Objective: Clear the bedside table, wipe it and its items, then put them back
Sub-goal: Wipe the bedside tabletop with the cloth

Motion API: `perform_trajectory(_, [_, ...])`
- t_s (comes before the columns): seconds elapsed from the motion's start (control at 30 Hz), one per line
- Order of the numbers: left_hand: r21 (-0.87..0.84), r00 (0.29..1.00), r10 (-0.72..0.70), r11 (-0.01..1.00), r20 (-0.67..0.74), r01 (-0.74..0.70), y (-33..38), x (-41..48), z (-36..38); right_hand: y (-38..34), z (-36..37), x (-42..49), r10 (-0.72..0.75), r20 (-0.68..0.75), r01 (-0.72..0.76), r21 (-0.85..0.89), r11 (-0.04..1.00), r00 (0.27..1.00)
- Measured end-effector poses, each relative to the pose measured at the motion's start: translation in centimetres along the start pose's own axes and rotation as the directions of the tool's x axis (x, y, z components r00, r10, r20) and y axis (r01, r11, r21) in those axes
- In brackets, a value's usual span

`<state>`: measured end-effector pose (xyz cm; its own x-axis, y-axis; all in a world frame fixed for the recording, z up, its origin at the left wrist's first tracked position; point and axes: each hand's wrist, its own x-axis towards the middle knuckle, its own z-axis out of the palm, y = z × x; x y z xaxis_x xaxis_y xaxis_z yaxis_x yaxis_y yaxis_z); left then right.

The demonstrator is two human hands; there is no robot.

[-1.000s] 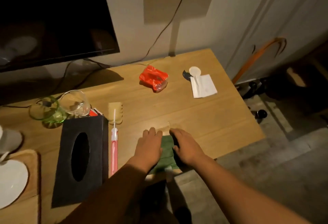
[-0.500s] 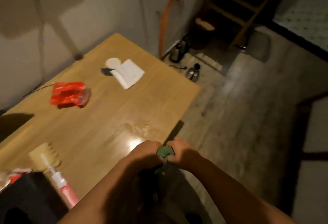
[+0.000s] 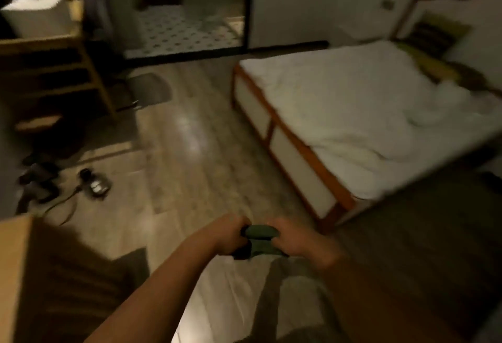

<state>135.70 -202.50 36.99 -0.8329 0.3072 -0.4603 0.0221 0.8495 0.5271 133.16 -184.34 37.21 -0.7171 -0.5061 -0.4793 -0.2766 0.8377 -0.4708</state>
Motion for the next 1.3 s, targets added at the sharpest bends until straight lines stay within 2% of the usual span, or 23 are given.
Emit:
perform_trajectory(0.1, [0.124,0.989,0.122,0.983,0.085,-0.132,10.1,5.6,1.9,8.5,-3.2,-6.4,0.089,-0.132,-0.079,0.082,0.994,0.987])
perform_trajectory(0.17, [0.197,0.964,0.223,0.948,0.146,-0.249,17.5,9.2,3.5,14.5,-4.9,-10.9,0.199,-0.236,-0.169,0.143,0.975,0.951])
perform_trajectory(0.33, [0.320,0.879,0.373,0.828,0.298,-0.460,31.9,17.2,7.3,27.2,-7.8,-18.4,0.470,-0.257,-0.390,0.307,0.868,0.844])
perform_trajectory(0.47, [0.360,0.809,0.417,0.742,0.413,-0.566,41.2,24.3,10.6,36.0,-10.0,-22.6,0.602,-0.348,-0.479,0.380,0.791,0.719])
perform_trajectory(0.57, [0.367,0.757,0.427,0.686,0.495,-0.628,47.0,30.7,12.6,42.8,-12.0,-23.7,0.666,-0.371,-0.528,0.411,0.743,0.647])
perform_trajectory(0.63, [0.365,0.735,0.426,0.668,0.527,-0.649,50.4,35.1,13.3,47.0,-14.3,-23.5,0.713,-0.318,-0.567,0.442,0.695,0.626])
perform_trajectory(0.7, [0.348,0.712,0.447,0.652,0.542,-0.674,54.5,40.6,13.7,52.0,-17.5,-23.1,0.744,-0.266,-0.561,0.517,0.647,0.613])
perform_trajectory(0.9, [0.313,0.668,0.505,0.616,0.547,-0.723,66.5,55.2,13.0,64.5,-28.3,-23.3,0.806,-0.277,-0.552,0.611,0.568,0.522])
perform_trajectory(1.03, [0.299,0.614,0.520,0.566,0.594,-0.768,75.5,63.7,12.8,73.6,-34.8,-23.8,0.855,-0.196,-0.587,0.652,0.479,0.480])
perform_trajectory(1.13, [0.293,0.582,0.539,0.529,0.609,-0.797,82.0,69.1,13.2,80.2,-38.4,-24.8,0.873,-0.249,-0.602,0.644,0.473,0.419])
perform_trajectory(1.3, [0.321,0.561,0.505,0.487,0.656,-0.813,92.9,79.3,15.7,93.8,-44.2,-26.2,0.864,-0.287,-0.604,0.624,0.496,0.413])
